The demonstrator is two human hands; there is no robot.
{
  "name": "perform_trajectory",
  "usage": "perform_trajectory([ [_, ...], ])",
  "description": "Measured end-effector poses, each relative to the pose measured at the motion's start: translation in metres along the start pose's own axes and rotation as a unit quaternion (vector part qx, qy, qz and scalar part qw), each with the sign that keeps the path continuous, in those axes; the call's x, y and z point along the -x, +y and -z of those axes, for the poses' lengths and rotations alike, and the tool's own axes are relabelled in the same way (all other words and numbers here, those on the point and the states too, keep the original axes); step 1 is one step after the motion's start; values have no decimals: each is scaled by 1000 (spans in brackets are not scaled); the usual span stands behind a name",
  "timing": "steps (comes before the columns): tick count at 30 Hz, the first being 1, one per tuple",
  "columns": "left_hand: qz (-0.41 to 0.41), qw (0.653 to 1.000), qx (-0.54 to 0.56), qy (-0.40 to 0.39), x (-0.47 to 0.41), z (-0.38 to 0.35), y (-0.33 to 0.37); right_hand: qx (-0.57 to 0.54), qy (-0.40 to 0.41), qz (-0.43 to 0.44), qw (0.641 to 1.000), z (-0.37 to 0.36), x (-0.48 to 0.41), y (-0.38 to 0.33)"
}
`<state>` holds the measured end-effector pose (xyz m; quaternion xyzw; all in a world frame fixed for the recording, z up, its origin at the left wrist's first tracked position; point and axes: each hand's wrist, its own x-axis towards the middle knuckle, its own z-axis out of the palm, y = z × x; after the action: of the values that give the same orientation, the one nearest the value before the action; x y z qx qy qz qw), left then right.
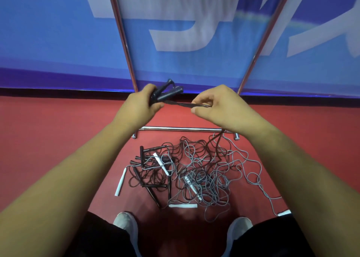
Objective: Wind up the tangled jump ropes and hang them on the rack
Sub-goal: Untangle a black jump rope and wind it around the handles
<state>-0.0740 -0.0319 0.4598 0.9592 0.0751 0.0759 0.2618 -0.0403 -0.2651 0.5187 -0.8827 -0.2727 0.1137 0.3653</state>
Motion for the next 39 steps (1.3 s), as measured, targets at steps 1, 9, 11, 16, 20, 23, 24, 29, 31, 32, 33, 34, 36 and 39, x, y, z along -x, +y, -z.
perform_trajectory([
  [1,-14,1000,-16,-8,0,-5,-1,2,7,5,1000,-1,0,-1],
  [9,-89,984,-59,-140,10,-26,17,13,68,16,997,7,-5,5],
  [11,-122,977,-37,-169,10,-26,19,10,87,13,996,9,-7,9],
  [16,-202,950,22,-239,13,-14,23,-33,113,2,993,12,-14,23],
  [20,-224,924,103,-291,20,-7,29,-64,96,-12,993,13,-19,33],
  [23,-184,906,261,-277,25,-3,35,-106,79,-39,990,12,-22,44],
  [24,-168,898,309,-265,26,0,37,-116,73,-44,990,10,-23,48],
  [29,-74,862,468,-180,22,4,33,-116,-22,-53,992,-3,-21,52],
  [31,-52,844,508,-167,18,5,32,-137,-68,-62,986,-7,-20,49],
  [32,-44,839,518,-160,17,6,32,-158,-81,-69,982,-9,-19,48],
  [33,-34,836,527,-149,16,7,32,-173,-84,-75,978,-9,-19,47],
  [34,-23,836,531,-137,15,9,32,-180,-78,-79,977,-9,-19,46],
  [36,1,841,529,-115,13,10,30,-177,-54,-81,979,-6,-19,43],
  [39,22,843,528,-97,11,13,29,-144,-45,-74,986,-4,-18,42],
])
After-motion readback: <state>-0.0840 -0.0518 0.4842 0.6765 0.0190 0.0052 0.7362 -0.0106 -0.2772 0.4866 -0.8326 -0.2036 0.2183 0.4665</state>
